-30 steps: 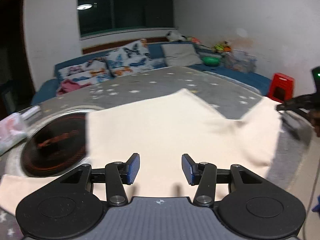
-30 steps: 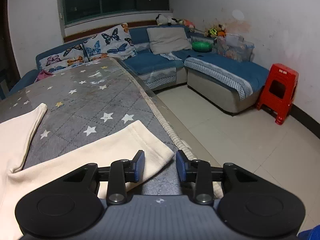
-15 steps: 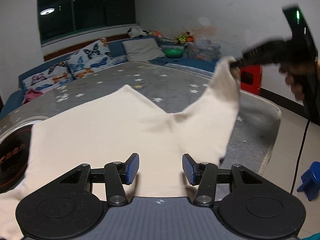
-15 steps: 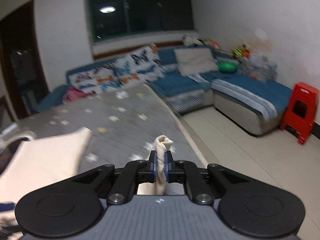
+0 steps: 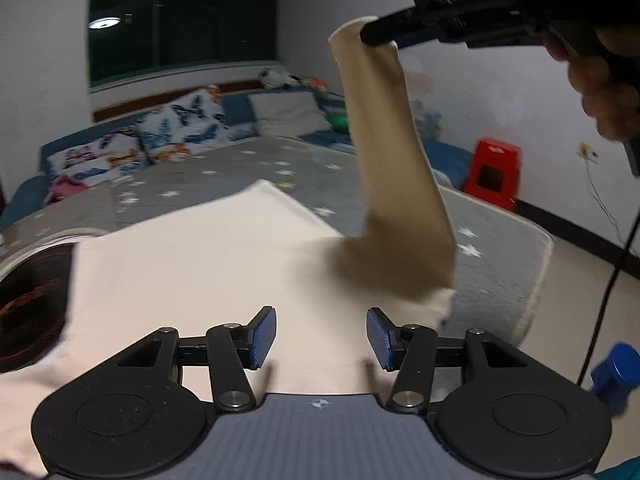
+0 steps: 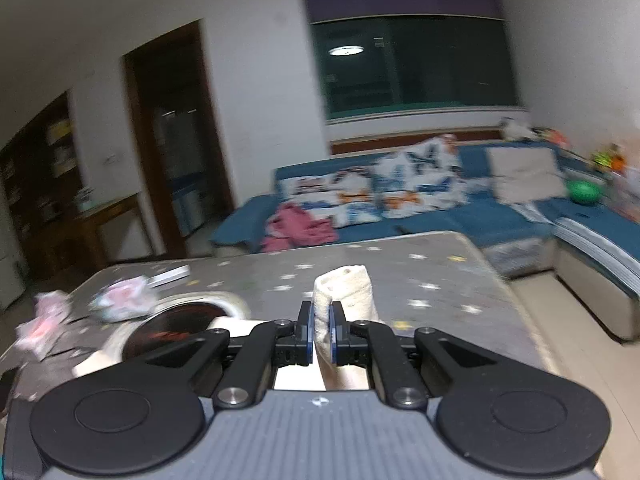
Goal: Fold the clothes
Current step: 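Fold the held sleeve across the sweatshirt body with the right gripper and release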
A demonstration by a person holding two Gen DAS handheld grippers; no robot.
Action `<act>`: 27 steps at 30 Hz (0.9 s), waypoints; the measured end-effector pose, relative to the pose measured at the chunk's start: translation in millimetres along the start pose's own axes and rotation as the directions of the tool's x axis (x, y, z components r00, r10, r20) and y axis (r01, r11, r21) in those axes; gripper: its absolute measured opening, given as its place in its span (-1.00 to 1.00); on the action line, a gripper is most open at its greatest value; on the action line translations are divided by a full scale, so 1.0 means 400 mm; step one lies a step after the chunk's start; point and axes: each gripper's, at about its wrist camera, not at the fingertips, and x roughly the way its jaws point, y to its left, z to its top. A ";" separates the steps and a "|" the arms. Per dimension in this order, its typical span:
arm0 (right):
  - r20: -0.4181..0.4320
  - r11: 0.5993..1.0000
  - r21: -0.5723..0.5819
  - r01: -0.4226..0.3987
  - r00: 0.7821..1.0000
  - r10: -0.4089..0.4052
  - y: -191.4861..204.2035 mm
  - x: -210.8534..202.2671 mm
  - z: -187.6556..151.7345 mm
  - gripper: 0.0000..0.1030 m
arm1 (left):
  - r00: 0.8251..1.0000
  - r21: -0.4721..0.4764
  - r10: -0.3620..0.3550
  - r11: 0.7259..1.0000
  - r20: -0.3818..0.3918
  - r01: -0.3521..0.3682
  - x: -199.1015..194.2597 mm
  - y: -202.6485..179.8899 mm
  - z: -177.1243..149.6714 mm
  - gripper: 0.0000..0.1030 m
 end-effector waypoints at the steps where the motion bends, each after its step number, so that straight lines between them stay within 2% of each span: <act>1: -0.008 1.000 -0.016 -0.022 1.000 0.022 0.026 0.013 0.003 -0.87 | 1.000 -0.014 0.016 1.000 0.007 -0.016 -0.012 0.018 -0.003 0.07; 7: -0.092 0.985 -0.102 -0.142 0.987 0.133 0.174 0.096 -0.013 -0.87 | 0.993 -0.126 0.117 0.986 0.017 -0.114 -0.081 0.127 -0.037 0.08; 13: -0.210 0.960 -0.153 -0.233 0.957 0.198 0.292 0.163 -0.076 -0.86 | 0.985 -0.185 0.171 0.968 0.002 -0.167 -0.122 0.183 -0.075 0.08; 19: -0.230 0.952 -0.169 -0.255 0.950 0.213 0.313 0.173 -0.091 -0.78 | 0.981 -0.212 0.196 0.958 -0.011 -0.193 -0.136 0.212 -0.087 0.09; 27: -0.179 0.971 -0.200 -0.133 0.979 0.097 0.213 0.136 -0.039 -0.77 | 0.979 -0.209 0.202 0.958 0.001 -0.197 -0.119 0.218 -0.069 0.08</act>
